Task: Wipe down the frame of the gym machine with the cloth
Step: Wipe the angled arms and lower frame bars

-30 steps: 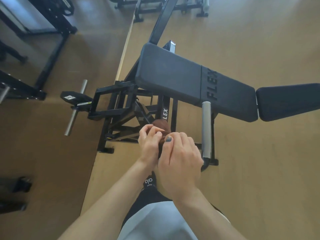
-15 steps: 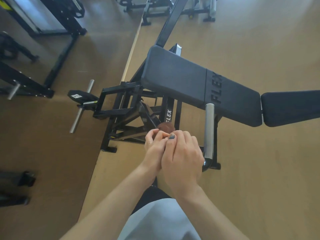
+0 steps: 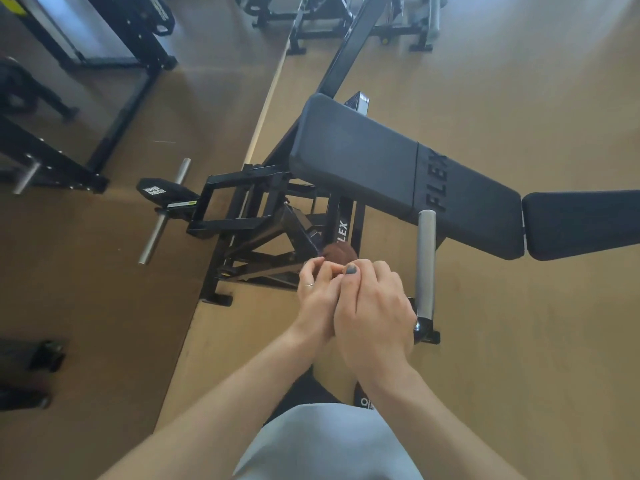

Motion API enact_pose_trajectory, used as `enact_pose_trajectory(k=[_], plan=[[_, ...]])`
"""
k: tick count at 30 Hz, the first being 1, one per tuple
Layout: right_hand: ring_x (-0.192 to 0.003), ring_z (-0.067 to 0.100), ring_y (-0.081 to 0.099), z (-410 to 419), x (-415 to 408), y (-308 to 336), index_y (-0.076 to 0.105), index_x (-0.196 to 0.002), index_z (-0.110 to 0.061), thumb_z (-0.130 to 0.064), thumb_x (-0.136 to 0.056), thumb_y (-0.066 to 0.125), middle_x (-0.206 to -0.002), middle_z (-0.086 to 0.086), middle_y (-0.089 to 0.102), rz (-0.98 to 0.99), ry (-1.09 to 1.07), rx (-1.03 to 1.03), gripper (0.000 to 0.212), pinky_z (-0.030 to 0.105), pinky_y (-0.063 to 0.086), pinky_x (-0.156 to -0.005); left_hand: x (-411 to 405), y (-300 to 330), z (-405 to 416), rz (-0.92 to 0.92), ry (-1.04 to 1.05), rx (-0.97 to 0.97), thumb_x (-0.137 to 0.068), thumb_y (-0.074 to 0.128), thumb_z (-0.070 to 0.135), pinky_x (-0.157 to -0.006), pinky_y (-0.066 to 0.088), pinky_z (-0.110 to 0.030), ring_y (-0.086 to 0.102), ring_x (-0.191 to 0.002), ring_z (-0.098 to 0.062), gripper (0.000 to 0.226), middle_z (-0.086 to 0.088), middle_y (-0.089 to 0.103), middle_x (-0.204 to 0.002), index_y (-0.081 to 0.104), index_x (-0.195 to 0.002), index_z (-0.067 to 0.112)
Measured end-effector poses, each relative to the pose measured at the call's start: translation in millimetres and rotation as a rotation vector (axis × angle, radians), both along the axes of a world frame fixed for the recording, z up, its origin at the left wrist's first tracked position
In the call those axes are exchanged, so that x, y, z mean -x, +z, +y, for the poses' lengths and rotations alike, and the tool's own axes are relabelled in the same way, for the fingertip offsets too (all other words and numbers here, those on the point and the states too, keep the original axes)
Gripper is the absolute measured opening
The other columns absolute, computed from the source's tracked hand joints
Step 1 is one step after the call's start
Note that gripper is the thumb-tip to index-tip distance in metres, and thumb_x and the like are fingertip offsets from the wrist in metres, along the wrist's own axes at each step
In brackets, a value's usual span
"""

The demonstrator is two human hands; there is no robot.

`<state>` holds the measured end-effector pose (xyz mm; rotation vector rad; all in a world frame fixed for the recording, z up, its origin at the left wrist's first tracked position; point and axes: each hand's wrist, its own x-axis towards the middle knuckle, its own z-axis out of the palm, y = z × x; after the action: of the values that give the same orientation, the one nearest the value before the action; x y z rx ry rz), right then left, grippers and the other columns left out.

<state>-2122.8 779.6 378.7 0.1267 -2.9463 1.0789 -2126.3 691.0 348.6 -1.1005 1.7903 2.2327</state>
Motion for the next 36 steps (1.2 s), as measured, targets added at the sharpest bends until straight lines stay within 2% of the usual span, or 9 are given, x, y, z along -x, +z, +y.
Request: enact_pose_trajectory(k=[4, 9, 12, 14, 19, 23, 27, 31, 36], plan=[[-0.092, 0.02, 0.054, -0.2, 4.4, 9.9, 0.056, -0.118, -0.022, -0.043, -0.094, 0.017, -0.106, -0.002, 0.055, -0.165, 0.11, -0.038, 0.05, 0.037, 0.047, -0.074, 11.1, -10.9, -8.4, 0.071, -0.033, 0.074, -0.081, 0.064, 0.033, -0.075, 0.056, -0.027, 0.06, -0.112, -0.025, 0.029, -0.009, 0.048, -0.132, 0.056, -0.108, 0.03], [-0.113, 0.018, 0.046, -8.0, 25.1, 22.0, 0.04, -0.143, -0.03, -0.042, -0.108, 0.024, -0.132, -0.005, 0.055, -0.404, 0.345, -0.268, 0.04, 0.032, 0.04, -0.09, 53.9, -42.6, -40.1, -0.005, 0.003, 0.156, -0.095, 0.059, 0.012, -0.092, 0.058, -0.047, 0.053, -0.118, -0.027, 0.022, -0.007, 0.042, -0.133, 0.055, -0.098, 0.033], [-0.124, 0.021, 0.047, -31.6, 52.8, 19.2, 0.036, -0.149, -0.026, -0.045, -0.108, 0.032, -0.142, -0.001, 0.052, -0.541, 0.425, -0.349, 0.045, 0.036, 0.045, -0.102, 80.8, -62.3, -61.8, -0.039, 0.018, 0.172, -0.095, 0.06, 0.014, -0.08, 0.061, -0.038, 0.059, -0.112, -0.027, 0.018, -0.01, 0.047, -0.13, 0.056, -0.105, 0.028], [-0.13, 0.022, 0.048, -50.5, 72.4, 9.6, 0.031, -0.154, -0.022, -0.047, -0.106, 0.04, -0.147, 0.002, 0.048, -0.612, 0.438, -0.349, 0.055, 0.038, 0.048, -0.107, 97.0, -78.1, -77.4, -0.047, 0.022, 0.201, -0.094, 0.061, 0.017, -0.075, 0.06, -0.034, 0.06, -0.11, -0.026, 0.023, -0.009, 0.049, -0.129, 0.055, -0.114, 0.026], [-0.144, 0.032, 0.037, -91.1, 109.5, -26.2, 0.0, -0.164, -0.023, -0.052, -0.093, 0.063, -0.163, 0.009, 0.026, -0.822, 0.491, -0.482, 0.099, 0.048, 0.047, -0.11, 138.1, -113.0, -114.4, -0.099, -0.013, 0.23, -0.095, 0.061, 0.017, -0.09, 0.058, -0.039, 0.055, -0.113, -0.022, 0.024, -0.001, 0.044, -0.131, 0.056, -0.117, 0.025], [-0.145, 0.047, 0.033, -135.5, 122.9, -61.8, -0.016, -0.161, -0.023, -0.043, -0.088, 0.073, -0.166, 0.02, 0.013, -0.798, 0.423, -0.699, 0.117, 0.056, 0.047, -0.108, 170.5, -134.7, -143.2, -0.131, -0.1, 0.335, -0.098, 0.058, 0.018, -0.103, 0.05, -0.042, 0.043, -0.128, -0.024, 0.018, 0.004, 0.038, -0.133, 0.058, -0.09, 0.034], [-0.121, 0.04, 0.057, -152.1, 134.8, -88.0, -0.008, -0.162, -0.021, -0.023, -0.091, 0.073, -0.152, 0.024, 0.037, -0.601, 0.394, -0.812, 0.109, 0.045, 0.055, -0.091, 193.3, -142.7, -165.8, -0.175, -0.075, 0.306, -0.099, 0.059, 0.017, -0.089, 0.052, -0.03, 0.046, -0.122, -0.021, 0.017, -0.005, 0.04, -0.141, 0.057, -0.113, 0.027], [-0.116, 0.033, 0.062, -151.4, 134.7, -92.7, 0.0, -0.163, -0.024, -0.017, -0.09, 0.074, -0.15, 0.017, 0.043, -0.561, 0.334, -0.756, 0.105, 0.039, 0.057, -0.087, 188.5, -130.5, -164.9, -0.176, -0.127, 0.282, -0.099, 0.056, 0.013, -0.112, 0.042, -0.05, 0.041, -0.134, -0.03, 0.031, -0.007, 0.041, -0.142, 0.053, -0.079, 0.037], [-0.1, 0.028, 0.064, -152.2, 134.2, -92.9, 0.022, -0.152, -0.018, -0.018, -0.088, 0.073, -0.129, 0.013, 0.054, -0.538, 0.322, -0.751, 0.082, 0.035, 0.056, -0.076, 165.5, -109.7, -150.7, -0.173, -0.128, 0.171, -0.095, 0.057, 0.009, -0.112, 0.042, -0.049, 0.038, -0.136, -0.03, 0.034, -0.008, 0.037, -0.146, 0.059, -0.084, 0.041]])
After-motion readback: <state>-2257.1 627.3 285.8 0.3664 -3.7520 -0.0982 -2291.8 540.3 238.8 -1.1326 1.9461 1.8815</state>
